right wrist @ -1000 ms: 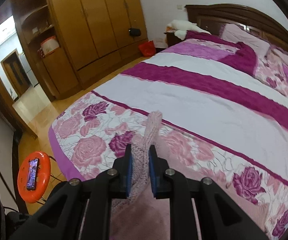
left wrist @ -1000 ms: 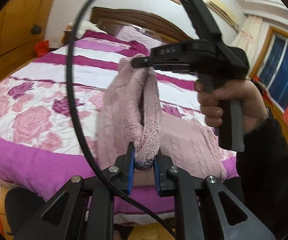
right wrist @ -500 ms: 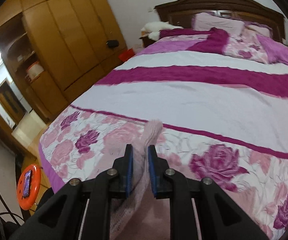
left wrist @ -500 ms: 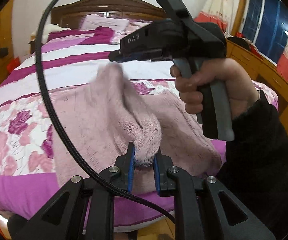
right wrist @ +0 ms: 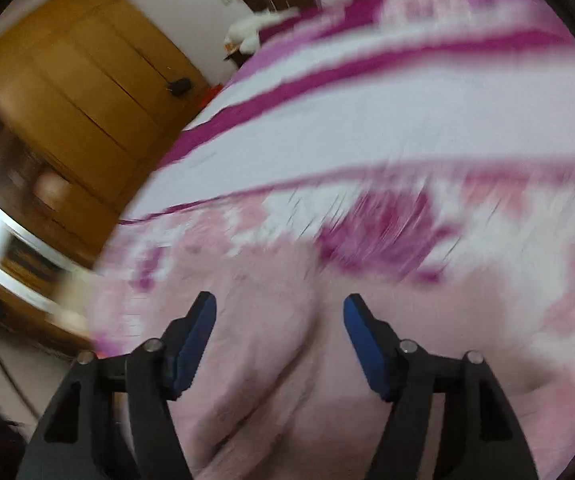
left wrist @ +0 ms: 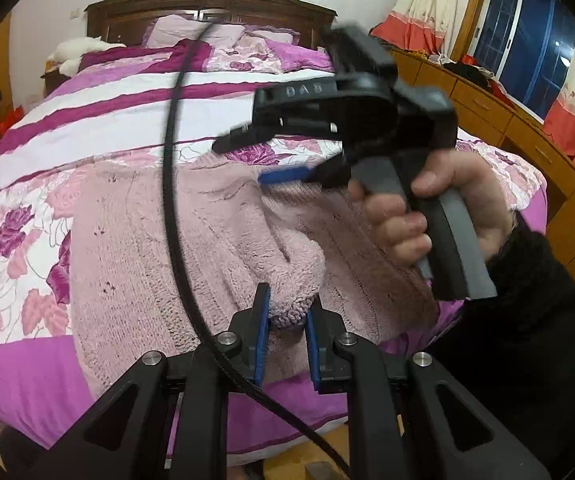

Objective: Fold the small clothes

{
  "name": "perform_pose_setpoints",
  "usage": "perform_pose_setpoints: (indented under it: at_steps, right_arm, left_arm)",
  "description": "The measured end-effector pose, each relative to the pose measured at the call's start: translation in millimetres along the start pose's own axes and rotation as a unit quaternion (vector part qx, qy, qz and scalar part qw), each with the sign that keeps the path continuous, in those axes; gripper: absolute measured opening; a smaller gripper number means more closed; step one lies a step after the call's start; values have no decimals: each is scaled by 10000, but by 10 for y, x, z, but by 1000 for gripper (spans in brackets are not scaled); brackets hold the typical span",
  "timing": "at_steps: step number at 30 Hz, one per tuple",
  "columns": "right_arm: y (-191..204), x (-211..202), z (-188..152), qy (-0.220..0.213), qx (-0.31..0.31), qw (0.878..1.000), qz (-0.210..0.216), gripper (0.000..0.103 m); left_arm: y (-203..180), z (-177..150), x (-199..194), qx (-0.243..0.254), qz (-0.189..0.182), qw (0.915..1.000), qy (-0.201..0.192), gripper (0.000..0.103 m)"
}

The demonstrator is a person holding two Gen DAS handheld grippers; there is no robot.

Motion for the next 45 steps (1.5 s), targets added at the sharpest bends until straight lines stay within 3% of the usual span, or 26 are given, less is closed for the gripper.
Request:
perform_pose_setpoints:
  at_steps: [2,5,8,9,10,11,13,17,21,28,37,45]
  right_arm:
    - [-98,150,-72,307,275,9989,218,70]
    - [-105,274,-96,372,346,9979,411,70]
    - [-129,405,-68,390,500,9941,879,67]
    - [-140,445,-65,389,552,9933,934,62]
    - [-136,485,-63,399,583,9930,942,46]
    - [-142,538,-57,428,607,9931,911,23]
    - [-128,575,-59,405,620,9921,1009,19]
    - [-32,425,-74,64,530,9940,958,18]
    - [65,90,-46,-321,305,9958,804,18]
    - [182,-410,-7,-865,-285,9958,116,18]
    - [-35,-426,-73,-632,-342,9968,-358,19]
    - [-24,-550,-109,-639,-799,9925,-668,19]
  left_arm:
    - [22,3,3,-63,-35,10000,10,0]
    - [21,12,18,-59,-37,10000,20,0]
    - [-12,4,22,-13,-25,10000,10,0]
    - [-21,-11,15,-3,-23,10000,-3,0]
    - [-19,-4,-3,8,-15,10000,-27,0]
    - [-8,-3,-22,9,-4,10000,-50,0]
    - [-2,-5,-56,-18,8,10000,-88,0]
    - [-79,3,-135,19,12,9998,-196,0]
    - [-278,26,-236,412,-27,9983,-419,0]
    - [-470,20,-168,754,-136,9964,-363,0]
    - [-496,-4,-21,644,-216,9976,-141,0]
    - [-533,-56,-33,681,-456,9964,-205,0]
Point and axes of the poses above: each gripper's, at about its wrist camera, not at the fingertips, and x roughly the way its jaws point, y to its left, z to its top, the point moved 1 cm from there along x, roughly the way its jaws point, and after that the axes turned 13 degrees about -z, right-handed, at the moved point
